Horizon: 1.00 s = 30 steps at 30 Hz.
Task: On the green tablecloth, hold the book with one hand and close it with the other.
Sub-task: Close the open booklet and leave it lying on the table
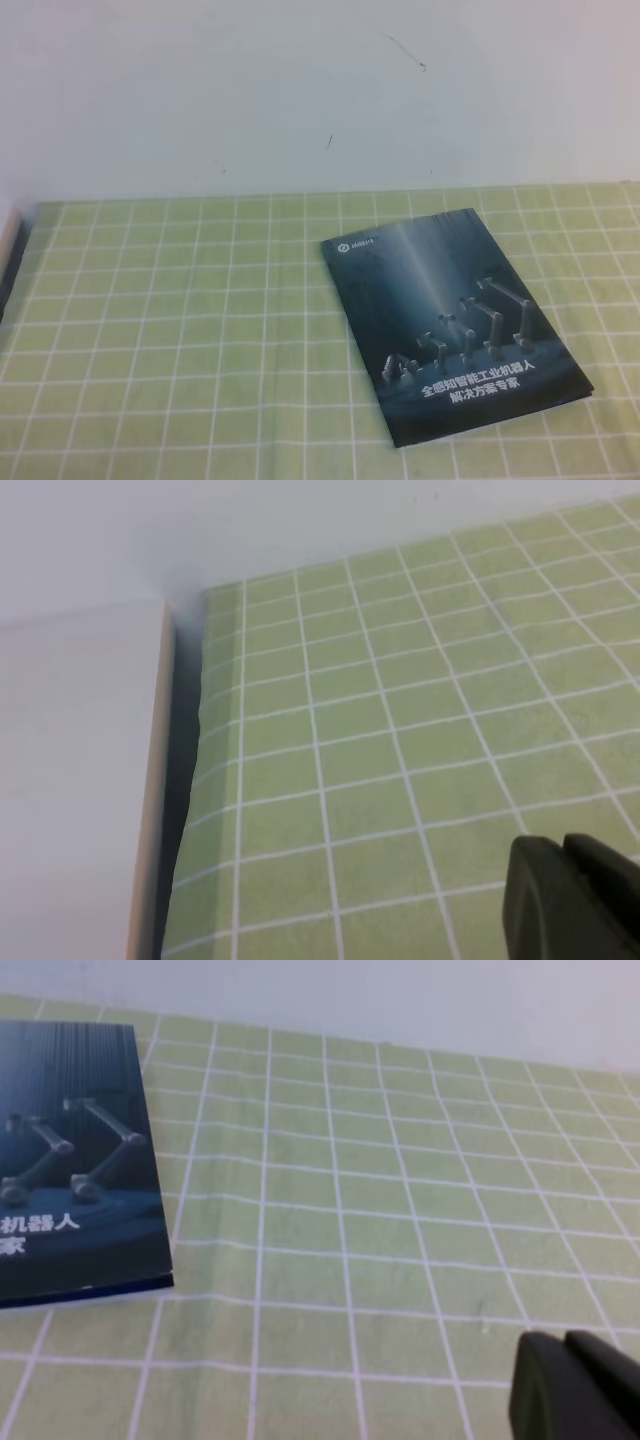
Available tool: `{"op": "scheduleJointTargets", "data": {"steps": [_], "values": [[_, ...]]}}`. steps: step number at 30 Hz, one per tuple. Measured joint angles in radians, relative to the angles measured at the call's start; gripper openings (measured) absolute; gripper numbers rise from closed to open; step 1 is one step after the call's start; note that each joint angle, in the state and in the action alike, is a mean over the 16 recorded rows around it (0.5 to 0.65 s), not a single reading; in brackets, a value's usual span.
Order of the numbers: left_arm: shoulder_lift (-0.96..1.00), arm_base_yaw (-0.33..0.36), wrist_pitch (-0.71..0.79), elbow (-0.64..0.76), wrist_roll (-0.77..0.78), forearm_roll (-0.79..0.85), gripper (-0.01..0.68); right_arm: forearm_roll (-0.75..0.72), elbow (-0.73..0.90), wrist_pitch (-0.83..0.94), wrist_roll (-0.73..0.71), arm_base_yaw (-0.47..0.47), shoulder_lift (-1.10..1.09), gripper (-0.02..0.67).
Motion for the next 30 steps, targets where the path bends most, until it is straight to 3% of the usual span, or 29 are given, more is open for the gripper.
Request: {"op": "scheduleJointTargets", "data": {"steps": [30], "values": [[0.0,0.04,0.001,-0.001,-0.012,-0.067,-0.003,0.0,0.0,0.001,0.0,0.0,0.0,-0.004]]}}
